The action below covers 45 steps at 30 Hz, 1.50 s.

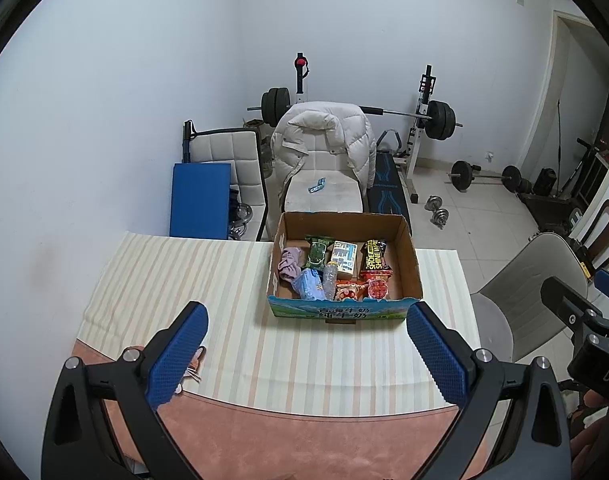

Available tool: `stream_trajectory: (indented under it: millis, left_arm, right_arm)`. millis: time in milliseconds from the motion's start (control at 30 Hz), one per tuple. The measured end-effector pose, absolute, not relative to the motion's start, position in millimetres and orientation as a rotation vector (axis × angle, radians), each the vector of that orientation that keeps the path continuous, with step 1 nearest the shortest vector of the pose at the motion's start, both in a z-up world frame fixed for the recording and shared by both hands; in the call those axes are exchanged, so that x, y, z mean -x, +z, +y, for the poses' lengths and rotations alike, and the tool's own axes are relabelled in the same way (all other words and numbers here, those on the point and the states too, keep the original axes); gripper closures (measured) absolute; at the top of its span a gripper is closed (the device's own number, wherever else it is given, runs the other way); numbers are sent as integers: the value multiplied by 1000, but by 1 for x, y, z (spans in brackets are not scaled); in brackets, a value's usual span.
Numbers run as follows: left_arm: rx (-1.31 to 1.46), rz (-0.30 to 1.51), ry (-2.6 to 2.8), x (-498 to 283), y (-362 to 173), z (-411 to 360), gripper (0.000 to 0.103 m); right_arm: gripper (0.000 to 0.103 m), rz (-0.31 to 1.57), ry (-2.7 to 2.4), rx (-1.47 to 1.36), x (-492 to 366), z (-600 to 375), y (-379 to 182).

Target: Organize soft objects

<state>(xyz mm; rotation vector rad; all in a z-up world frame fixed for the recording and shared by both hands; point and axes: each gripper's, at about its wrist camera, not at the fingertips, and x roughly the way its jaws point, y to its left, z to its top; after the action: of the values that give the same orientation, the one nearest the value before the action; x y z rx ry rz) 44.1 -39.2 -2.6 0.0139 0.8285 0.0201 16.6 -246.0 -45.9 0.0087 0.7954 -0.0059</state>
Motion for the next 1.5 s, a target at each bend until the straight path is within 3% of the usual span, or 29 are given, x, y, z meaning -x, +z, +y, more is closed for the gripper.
stream_trajectory:
  millis: [1500]
  left_arm:
    - [4,838,42,-51,-5,-32,1]
  right_arm:
    - [0,790,-3,-6,-20,-244,-42]
